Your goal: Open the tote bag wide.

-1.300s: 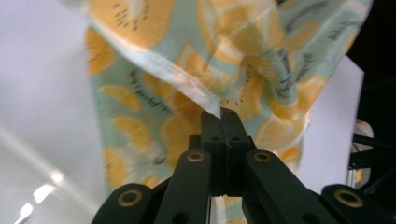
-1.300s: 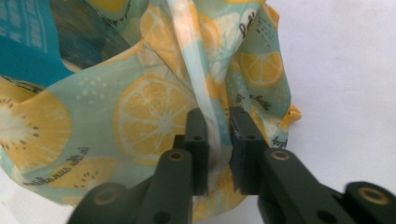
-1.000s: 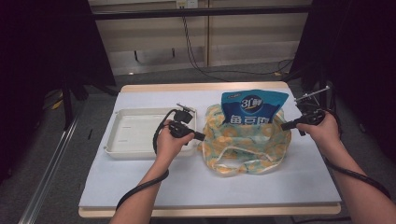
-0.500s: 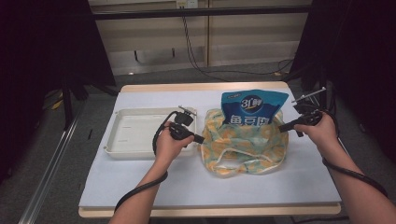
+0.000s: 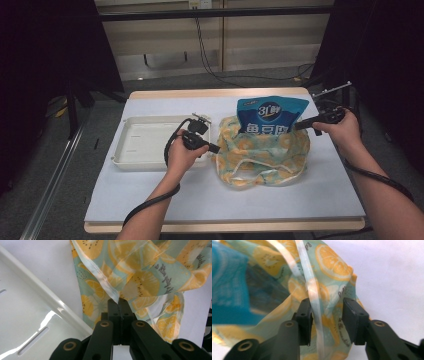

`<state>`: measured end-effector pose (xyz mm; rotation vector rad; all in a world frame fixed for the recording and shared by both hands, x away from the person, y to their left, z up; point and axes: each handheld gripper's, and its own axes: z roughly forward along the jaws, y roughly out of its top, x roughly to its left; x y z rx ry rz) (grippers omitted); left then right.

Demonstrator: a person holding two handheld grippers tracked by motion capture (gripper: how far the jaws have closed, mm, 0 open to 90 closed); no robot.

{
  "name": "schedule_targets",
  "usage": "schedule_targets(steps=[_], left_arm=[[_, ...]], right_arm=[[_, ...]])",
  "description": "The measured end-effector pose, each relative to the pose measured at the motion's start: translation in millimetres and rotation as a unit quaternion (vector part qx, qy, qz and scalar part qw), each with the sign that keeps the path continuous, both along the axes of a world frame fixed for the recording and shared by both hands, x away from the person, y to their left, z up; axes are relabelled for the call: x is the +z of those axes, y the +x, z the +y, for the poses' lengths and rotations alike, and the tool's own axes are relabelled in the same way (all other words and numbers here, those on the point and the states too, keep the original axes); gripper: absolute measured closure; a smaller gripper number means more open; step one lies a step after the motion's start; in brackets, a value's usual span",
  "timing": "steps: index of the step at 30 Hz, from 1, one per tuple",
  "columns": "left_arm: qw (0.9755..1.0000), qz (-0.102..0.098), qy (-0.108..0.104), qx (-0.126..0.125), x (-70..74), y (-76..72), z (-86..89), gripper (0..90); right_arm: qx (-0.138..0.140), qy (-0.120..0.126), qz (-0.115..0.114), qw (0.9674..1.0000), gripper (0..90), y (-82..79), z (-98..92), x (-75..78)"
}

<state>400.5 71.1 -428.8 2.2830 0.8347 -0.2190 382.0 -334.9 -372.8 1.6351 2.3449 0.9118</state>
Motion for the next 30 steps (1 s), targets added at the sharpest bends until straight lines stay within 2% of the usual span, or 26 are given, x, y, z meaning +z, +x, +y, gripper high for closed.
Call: schedule_targets(steps=[2,3,5,6,7,8,9,12,13,14,16,17,18,19,21,24,27,28,29,30], left_arm=[[1.0,0.003,-0.002,0.005,-0.9,0.2,-0.4,90.0],[0.9999,0.006,-0.006,0.008,-2.8,0.4,-0.6,90.0],[0.9999,0.009,0.01,-0.005,-3.5,1.8,1.7,90.0],[0.9998,0.01,0.013,-0.01,-4.1,2.4,2.5,90.0],[0.9999,0.01,0.005,-0.004,-5.8,1.3,2.5,90.0],[0.9999,0.01,0.002,0.002,-5.8,0.0,2.2,90.0],[0.9998,0.011,0.013,-0.009,-4.2,0.7,3.6,90.0],[0.9999,0.01,0.013,-0.006,-3.9,-0.1,4.4,90.0],[0.9998,0.007,0.014,-0.012,-4.0,0.4,5.7,90.0],[0.9999,0.012,0.008,0.003,-3.5,-1.8,4.4,90.0],[1.0,0.003,0.008,-0.002,-2.0,-1.4,6.8,90.0],[1.0,0.005,-0.002,0.005,-1.2,-2.2,7.1,90.0],[1.0,0.002,0.0,-0.005,0.1,-1.1,9.1,89.9],[1.0,0.003,-0.002,-0.006,2.5,-1.2,11.0,88.6],[0.9999,-0.014,-0.002,0.0,8.4,-2.6,13.7,79.4],[0.9993,-0.02,-0.023,0.021,17.8,-6.5,15.1,69.7],[0.9991,-0.033,-0.026,0.008,26.9,-11.4,12.2,63.0],[0.9988,-0.034,-0.034,0.006,28.9,-13.1,9.6,59.1],[0.9989,-0.036,-0.03,0.006,31.2,-14.5,6.8,55.4],[0.9988,-0.032,-0.037,-0.002,32.4,-14.8,4.2,53.4]], right_arm=[[-0.003,0.0,-0.001,1.0,72.5,4.2,0.2,-3.5],[-0.002,0.006,0.001,1.0,75.0,5.6,-0.1,-5.0],[-0.012,0.011,0.003,0.9999,84.1,8.1,-0.7,-10.1],[-0.008,0.009,0.006,0.9999,85.8,9.8,-1.1,-13.3],[-0.009,0.008,0.009,0.9999,87.4,10.8,-1.5,-15.5],[-0.013,0.006,0.014,0.9998,88.7,12.1,-2.4,-19.1],[-0.014,0.003,0.02,0.9997,88.9,12.8,-3.0,-22.0],[-0.016,-0.004,0.037,0.9992,89.0,13.7,-3.7,-30.4],[-0.011,-0.009,0.038,0.9992,89.0,13.9,-4.0,-33.0],[-0.014,-0.007,0.044,0.9989,89.0,13.1,-2.9,-34.0],[-0.012,-0.008,0.04,0.9991,88.7,12.4,-2.4,-35.6],[-0.009,-0.01,0.04,0.9991,88.5,11.9,-2.8,-35.4],[-0.013,-0.007,0.043,0.999,88.3,11.0,-1.8,-34.3],[-0.013,-0.008,0.041,0.9991,88.1,10.4,-1.4,-33.3],[-0.009,-0.007,0.039,0.9992,87.6,9.3,-1.2,-30.5],[-0.006,-0.011,0.038,0.9992,87.7,7.6,-0.7,-26.9],[-0.006,-0.007,0.039,0.9992,87.6,5.9,1.7,-25.0],[-0.001,-0.012,0.034,0.9994,87.6,6.0,1.1,-25.1],[-0.003,-0.012,0.037,0.9992,87.6,5.4,1.7,-24.4],[-0.004,-0.011,0.038,0.9992,87.5,5.0,1.9,-24.2]])
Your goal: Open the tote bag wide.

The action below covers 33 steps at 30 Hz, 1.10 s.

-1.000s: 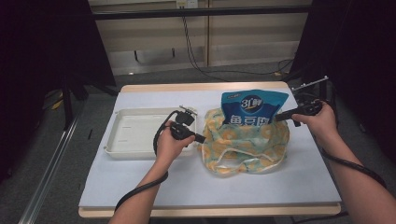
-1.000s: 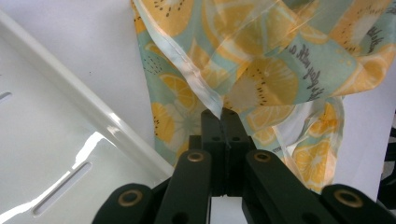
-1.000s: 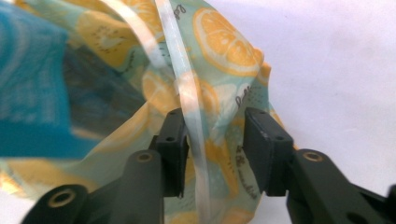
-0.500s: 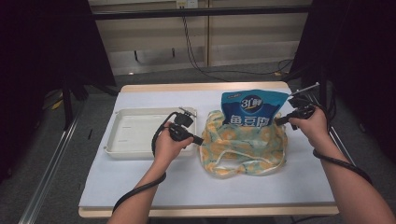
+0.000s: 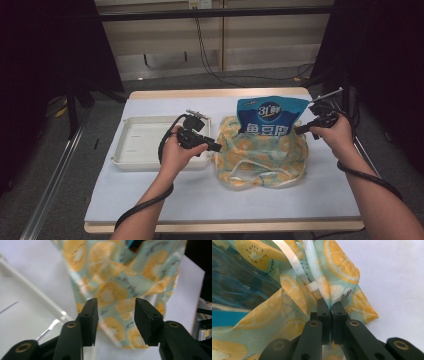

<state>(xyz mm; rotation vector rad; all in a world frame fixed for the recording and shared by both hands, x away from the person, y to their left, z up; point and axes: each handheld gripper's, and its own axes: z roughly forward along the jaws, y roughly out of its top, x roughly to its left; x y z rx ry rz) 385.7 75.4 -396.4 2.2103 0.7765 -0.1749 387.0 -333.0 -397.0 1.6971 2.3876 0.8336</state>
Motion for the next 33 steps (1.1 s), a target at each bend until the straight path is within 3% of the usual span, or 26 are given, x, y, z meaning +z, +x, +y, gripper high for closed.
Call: schedule_targets(steps=[1,4,10,15,19,24,27,29,32,33], left_arm=[[1.0,0.003,-0.005,-0.004,0.7,-0.7,-3.4,50.4],[0.9999,-0.012,-0.004,-0.004,0.7,-2.0,-13.8,38.3],[0.9993,-0.033,-0.002,-0.015,-3.7,-3.3,-31.9,22.0],[0.999,-0.044,0.003,-0.002,-10.5,-0.8,-42.2,14.6],[0.9998,-0.02,0.003,0.005,-16.6,2.0,-45.9,29.7],[0.9998,-0.017,-0.002,-0.009,-20.1,2.9,-46.9,67.6],[0.9997,-0.01,-0.014,-0.016,-21.1,3.3,-47.3,82.9],[0.9997,-0.005,-0.01,-0.022,-20.8,2.6,-47.8,90.0],[0.9997,0.004,-0.005,-0.023,-23.1,3.1,-47.6,90.0],[0.9997,0.001,0.006,-0.023,-24.2,3.6,-46.2,90.0]], right_arm=[[0.0,0.001,-0.001,1.0,87.4,-0.3,0.1,0.1],[-0.001,-0.002,0.001,1.0,87.3,-1.5,0.8,0.6],[0.002,-0.002,-0.001,1.0,86.5,-3.1,1.6,1.8],[0.003,-0.001,0.0,1.0,85.5,-3.7,1.1,2.1],[0.004,0.002,0.001,1.0,85.6,-4.1,0.6,1.8],[0.003,0.0,0.002,1.0,85.7,-3.4,0.8,0.0],[0.003,0.002,0.0,1.0,85.7,-2.3,0.5,-1.6],[0.007,0.004,0.0,1.0,85.9,-1.8,0.0,-2.5],[0.002,0.007,0.004,1.0,86.5,-1.5,0.2,-4.6],[0.0,0.004,0.007,1.0,86.6,-1.5,0.0,-4.9]])
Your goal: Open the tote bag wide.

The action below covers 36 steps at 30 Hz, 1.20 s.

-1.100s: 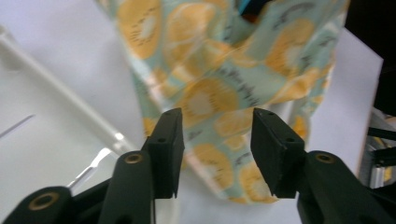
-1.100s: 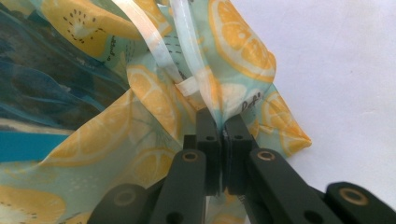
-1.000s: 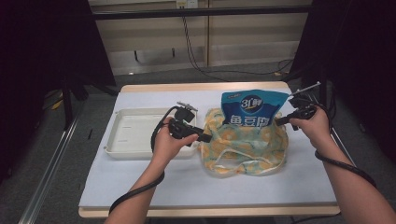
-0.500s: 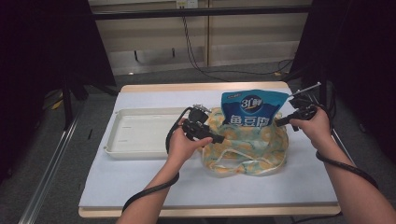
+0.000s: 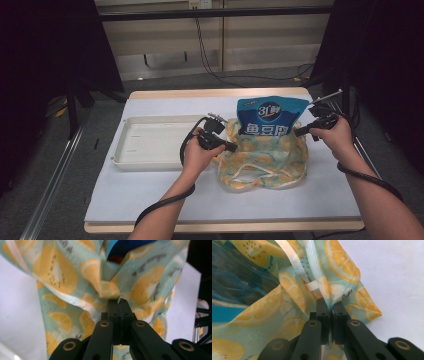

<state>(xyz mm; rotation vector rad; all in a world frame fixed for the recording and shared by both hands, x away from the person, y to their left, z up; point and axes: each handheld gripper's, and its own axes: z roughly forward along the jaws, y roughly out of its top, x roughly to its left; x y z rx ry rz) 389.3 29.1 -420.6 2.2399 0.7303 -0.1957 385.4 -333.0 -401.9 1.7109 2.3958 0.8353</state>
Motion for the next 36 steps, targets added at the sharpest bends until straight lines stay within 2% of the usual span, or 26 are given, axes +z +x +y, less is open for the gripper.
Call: schedule_targets(steps=[1,2,4,5,7,8,9,11,12,13,14,16,18,19,20,22,24,26,27,30,32,33,34,35,36], left_arm=[[1.0,0.0,0.0,0.007,-1.8,-0.6,0.6,90.0],[1.0,0.002,0.008,0.003,-3.3,0.0,2.7,90.0],[0.9999,0.012,0.007,0.01,-7.6,-1.4,4.2,90.0],[0.9997,0.011,0.02,0.001,-8.8,-0.7,6.3,90.0],[0.9995,0.022,0.02,0.009,-13.5,-1.7,8.0,90.0],[0.9996,0.019,0.022,0.003,-15.2,-0.8,9.5,90.0],[0.9994,0.021,0.027,0.006,-16.2,-0.9,10.1,90.0],[0.9993,0.026,0.023,0.011,-19.1,-2.0,11.0,90.0],[0.9992,0.023,0.033,0.005,-18.8,-1.7,11.9,90.0],[0.9992,0.022,0.033,0.005,-20.0,-2.4,11.5,90.0],[0.9986,0.018,0.049,-0.01,-19.9,-1.7,13.3,90.0],[0.9989,0.019,0.044,-0.001,-21.8,-4.0,12.2,90.0],[0.9983,0.013,0.056,-0.009,-21.8,-4.6,13.7,90.0],[0.9986,0.013,0.051,-0.005,-22.5,-5.7,13.4,90.0],[0.9985,0.011,0.053,-0.011,-22.5,-5.6,14.5,90.0],[0.9988,0.012,0.047,-0.002,-22.4,-7.5,14.6,90.0],[0.9986,0.009,0.052,-0.01,-21.1,-6.9,17.1,90.0],[0.9989,0.008,0.045,-0.006,-19.5,-7.5,19.2,90.0],[0.9992,0.006,0.038,0.004,-18.8,-8.4,19.7,88.2],[0.9994,0.005,0.027,0.022,-15.2,-10.5,21.2,72.8],[0.9995,0.005,0.028,0.013,-12.0,-10.1,24.3,66.3],[0.9995,0.006,0.021,0.022,-10.9,-11.3,24.0,64.0],[0.9994,0.001,0.028,0.019,-8.8,-11.1,24.9,59.4],[0.9996,0.001,0.023,0.018,-7.5,-11.2,25.4,54.8],[0.9996,0.006,0.018,0.023,-5.3,-11.9,25.7,52.6]], right_arm=[[0.002,0.002,0.001,1.0,86.7,0.0,-0.5,-0.9],[0.002,0.002,0.001,1.0,87.0,0.1,-0.3,-2.1],[0.002,0.002,0.003,1.0,87.3,0.1,-0.4,-4.2],[0.002,0.002,0.004,1.0,87.5,0.3,-0.3,-5.7],[0.002,0.003,0.005,1.0,87.8,0.7,-0.3,-8.8],[0.004,-0.003,0.01,0.9999,87.8,0.9,-0.8,-10.4],[0.002,-0.003,0.01,0.9999,88.1,1.0,-0.3,-11.6],[0.004,-0.006,0.012,0.9999,88.2,1.4,-0.1,-14.5],[0.005,-0.005,0.013,0.9999,88.2,1.6,0.5,-16.0],[0.005,-0.005,0.015,0.9999,88.3,1.7,0.7,-16.8],[0.005,-0.006,0.014,0.9999,88.3,2.0,0.9,-18.1],[0.005,-0.008,0.019,0.9998,88.4,2.4,1.2,-19.7],[0.009,-0.008,0.017,0.9998,88.3,2.4,0.9,-21.8],[0.008,-0.007,0.019,0.9998,88.3,2.2,1.1,-22.4],[0.012,-0.011,0.021,0.9996,88.3,2.0,0.5,-22.9],[0.01,-0.01,0.022,0.9997,88.2,1.3,-0.1,-23.6],[0.013,-0.01,0.019,0.9997,87.6,0.7,-1.4,-23.8],[0.011,-0.01,0.021,0.9997,86.0,-0.1,-2.0,-21.7],[0.01,-0.011,0.019,0.9997,83.5,-0.5,-2.6,-20.2],[0.009,-0.018,0.014,0.9997,73.5,-2.3,-4.2,-14.1],[0.009,-0.021,0.005,0.9997,65.4,-3.8,-5.4,-9.7],[0.007,-0.026,0.004,0.9996,61.4,-5.1,-6.3,-7.2],[0.009,-0.031,0.004,0.9995,58.7,-6.1,-7.3,-4.7],[0.017,-0.03,-0.002,0.9994,56.0,-6.9,-8.4,-3.1],[0.01,-0.029,0.001,0.9995,52.5,-8.6,-8.1,0.1]])
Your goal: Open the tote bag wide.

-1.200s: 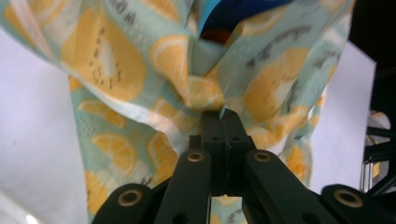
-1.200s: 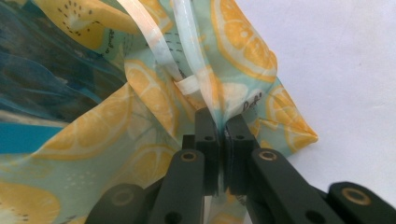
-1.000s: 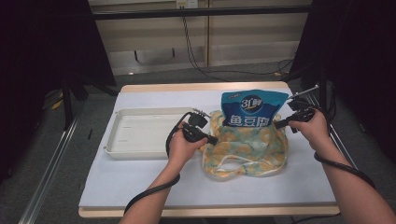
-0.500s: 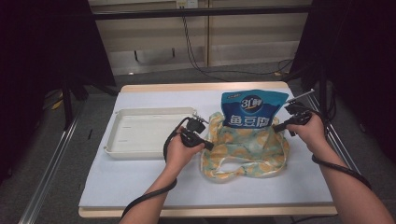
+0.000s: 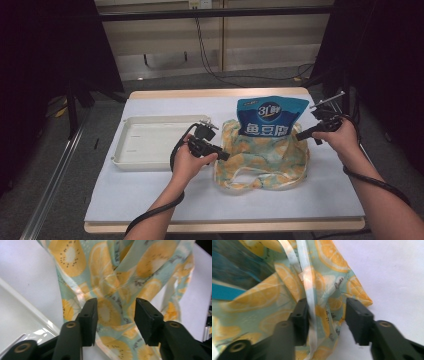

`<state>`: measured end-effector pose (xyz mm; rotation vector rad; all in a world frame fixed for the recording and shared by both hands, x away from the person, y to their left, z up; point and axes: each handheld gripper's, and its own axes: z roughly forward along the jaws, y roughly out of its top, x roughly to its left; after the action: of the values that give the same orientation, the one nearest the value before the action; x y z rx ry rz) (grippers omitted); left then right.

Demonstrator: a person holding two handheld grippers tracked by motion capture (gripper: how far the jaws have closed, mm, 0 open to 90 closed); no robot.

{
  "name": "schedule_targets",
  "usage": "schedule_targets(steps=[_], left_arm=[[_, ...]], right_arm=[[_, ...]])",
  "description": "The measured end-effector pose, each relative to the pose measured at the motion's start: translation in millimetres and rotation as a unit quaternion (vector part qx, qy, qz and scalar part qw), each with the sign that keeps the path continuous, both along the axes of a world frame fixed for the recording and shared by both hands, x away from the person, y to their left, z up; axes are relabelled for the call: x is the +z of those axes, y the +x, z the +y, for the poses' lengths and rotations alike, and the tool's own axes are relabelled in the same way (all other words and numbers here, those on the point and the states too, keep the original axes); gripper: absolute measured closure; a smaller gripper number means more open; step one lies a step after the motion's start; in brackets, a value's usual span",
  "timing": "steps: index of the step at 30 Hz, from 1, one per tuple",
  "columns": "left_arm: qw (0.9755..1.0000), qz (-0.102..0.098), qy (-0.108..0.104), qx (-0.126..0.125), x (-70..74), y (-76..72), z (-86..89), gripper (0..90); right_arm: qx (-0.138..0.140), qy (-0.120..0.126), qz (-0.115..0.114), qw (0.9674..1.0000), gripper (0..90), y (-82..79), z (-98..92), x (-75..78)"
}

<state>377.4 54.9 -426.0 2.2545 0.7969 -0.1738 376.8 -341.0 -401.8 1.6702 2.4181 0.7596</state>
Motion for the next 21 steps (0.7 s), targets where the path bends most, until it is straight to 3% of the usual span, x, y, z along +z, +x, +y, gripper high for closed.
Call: schedule_targets(steps=[5,10,12,14,17,21], left_arm=[[1.0,-0.007,-0.002,-0.001,10.3,1.3,1.4,38.6],[0.9997,-0.025,-0.001,0.003,21.3,3.2,3.8,27.4],[0.9995,-0.03,0.01,-0.001,25.0,4.7,4.7,25.0],[0.9996,-0.028,0.006,-0.001,27.0,6.3,5.0,22.4],[0.9996,-0.028,0.01,0.001,30.1,8.2,5.6,20.5],[0.9996,-0.026,0.003,0.008,32.4,10.7,6.0,18.4]], right_arm=[[-0.009,-0.008,-0.015,0.9998,38.2,-6.8,-1.7,11.9],[0.007,-0.007,-0.023,0.9997,30.0,-16.3,-1.8,22.0],[0.013,-0.011,-0.02,0.9996,27.0,-20.2,0.0,24.0],[0.023,-0.005,-0.02,0.9995,25.2,-24.5,1.2,23.7],[0.039,-0.017,-0.022,0.9989,20.5,-30.7,4.0,22.0],[0.047,-0.002,-0.012,0.9988,16.2,-37.9,6.4,19.5]])
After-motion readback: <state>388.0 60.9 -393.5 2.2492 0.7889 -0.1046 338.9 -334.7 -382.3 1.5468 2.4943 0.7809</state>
